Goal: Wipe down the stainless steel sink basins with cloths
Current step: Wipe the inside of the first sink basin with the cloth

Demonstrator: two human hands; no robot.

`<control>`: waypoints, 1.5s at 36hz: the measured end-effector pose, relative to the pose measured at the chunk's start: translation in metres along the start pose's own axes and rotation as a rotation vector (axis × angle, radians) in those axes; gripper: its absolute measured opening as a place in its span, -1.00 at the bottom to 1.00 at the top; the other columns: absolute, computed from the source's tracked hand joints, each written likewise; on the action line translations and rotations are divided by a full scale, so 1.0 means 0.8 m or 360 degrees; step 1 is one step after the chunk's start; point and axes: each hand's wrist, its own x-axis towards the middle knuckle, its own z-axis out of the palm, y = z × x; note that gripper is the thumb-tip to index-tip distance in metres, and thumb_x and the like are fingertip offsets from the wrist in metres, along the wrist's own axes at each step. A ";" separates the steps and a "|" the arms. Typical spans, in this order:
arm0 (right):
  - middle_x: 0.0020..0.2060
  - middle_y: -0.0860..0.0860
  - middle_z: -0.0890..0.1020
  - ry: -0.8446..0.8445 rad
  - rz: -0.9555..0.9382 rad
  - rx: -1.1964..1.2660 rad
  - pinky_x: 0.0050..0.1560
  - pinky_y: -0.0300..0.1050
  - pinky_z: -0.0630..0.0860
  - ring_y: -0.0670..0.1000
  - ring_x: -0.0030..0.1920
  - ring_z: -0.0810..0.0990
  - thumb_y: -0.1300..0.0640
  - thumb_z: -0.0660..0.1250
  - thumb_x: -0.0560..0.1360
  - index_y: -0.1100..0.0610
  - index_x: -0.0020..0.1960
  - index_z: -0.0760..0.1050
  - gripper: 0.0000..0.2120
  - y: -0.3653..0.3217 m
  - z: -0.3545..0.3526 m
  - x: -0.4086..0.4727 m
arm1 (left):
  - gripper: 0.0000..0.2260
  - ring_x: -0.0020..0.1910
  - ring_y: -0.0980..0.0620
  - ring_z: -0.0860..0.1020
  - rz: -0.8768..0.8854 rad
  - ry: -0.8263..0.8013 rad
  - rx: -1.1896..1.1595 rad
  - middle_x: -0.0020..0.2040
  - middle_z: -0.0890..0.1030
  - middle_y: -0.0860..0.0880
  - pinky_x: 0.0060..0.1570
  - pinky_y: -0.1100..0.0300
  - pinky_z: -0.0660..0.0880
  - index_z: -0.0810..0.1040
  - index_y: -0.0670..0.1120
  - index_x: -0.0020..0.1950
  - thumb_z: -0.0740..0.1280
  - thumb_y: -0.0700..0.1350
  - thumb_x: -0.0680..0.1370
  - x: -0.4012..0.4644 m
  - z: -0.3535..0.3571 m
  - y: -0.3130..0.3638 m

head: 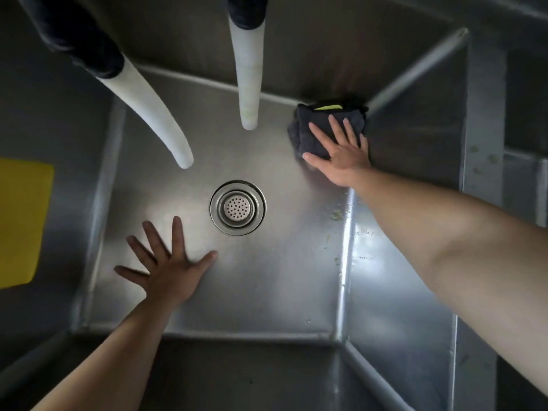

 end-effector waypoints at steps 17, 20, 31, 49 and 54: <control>0.60 -0.02 -0.24 -0.0327 0.0078 0.0020 0.53 0.18 -0.18 0.12 0.60 -0.22 -0.35 -0.01 0.57 -0.32 0.54 -0.26 -0.35 -0.052 0.115 -0.257 | -0.06 0.53 -0.23 -0.43 0.0081 -0.0026 -0.0044 0.58 -0.42 -0.03 0.31 -0.54 -0.32 -0.39 0.35 0.50 0.11 0.59 0.34 -0.009 -0.009 0.001; 0.60 -0.03 -0.27 -0.0497 0.0073 -0.0003 0.55 0.18 -0.13 0.13 0.60 -0.20 -0.36 -0.02 0.56 -0.32 0.54 -0.26 -0.34 -0.058 0.123 -0.298 | -0.06 0.51 -0.22 -0.47 0.0067 -0.0100 -0.0015 0.56 -0.47 -0.03 0.32 -0.54 -0.33 -0.43 0.35 0.49 0.10 0.60 0.34 -0.010 -0.016 0.002; 0.61 -0.05 -0.22 -0.1174 0.0095 0.0091 0.57 0.15 -0.08 0.13 0.60 -0.17 -0.37 0.03 0.56 -0.35 0.55 -0.07 -0.39 -0.070 0.109 -0.371 | -0.02 0.49 -0.23 -0.51 0.0049 -0.0335 0.0073 0.52 -0.54 -0.03 0.33 -0.53 -0.31 -0.45 0.32 0.49 0.21 0.51 0.38 -0.018 -0.046 0.006; 0.61 -0.16 -0.13 -0.1465 0.0264 0.0295 0.53 0.24 -0.12 0.21 0.59 -0.12 -0.50 0.11 0.41 -0.45 0.47 0.04 -0.33 -0.072 0.096 -0.378 | 0.03 0.52 -0.25 -0.46 0.0109 -0.0447 0.0214 0.52 -0.53 -0.02 0.36 -0.52 -0.16 -0.38 0.30 0.52 0.40 0.14 0.41 -0.020 -0.069 0.002; 0.61 -0.11 -0.09 -0.1495 0.0209 0.0292 0.55 0.24 -0.09 0.20 0.59 -0.08 -0.36 0.14 0.52 -0.37 0.51 0.08 -0.41 -0.089 0.085 -0.366 | -0.06 0.54 -0.22 -0.42 0.0146 -0.0382 0.0170 0.55 -0.48 0.00 0.41 -0.47 -0.15 -0.29 0.30 0.55 0.37 0.05 0.46 -0.020 -0.068 -0.007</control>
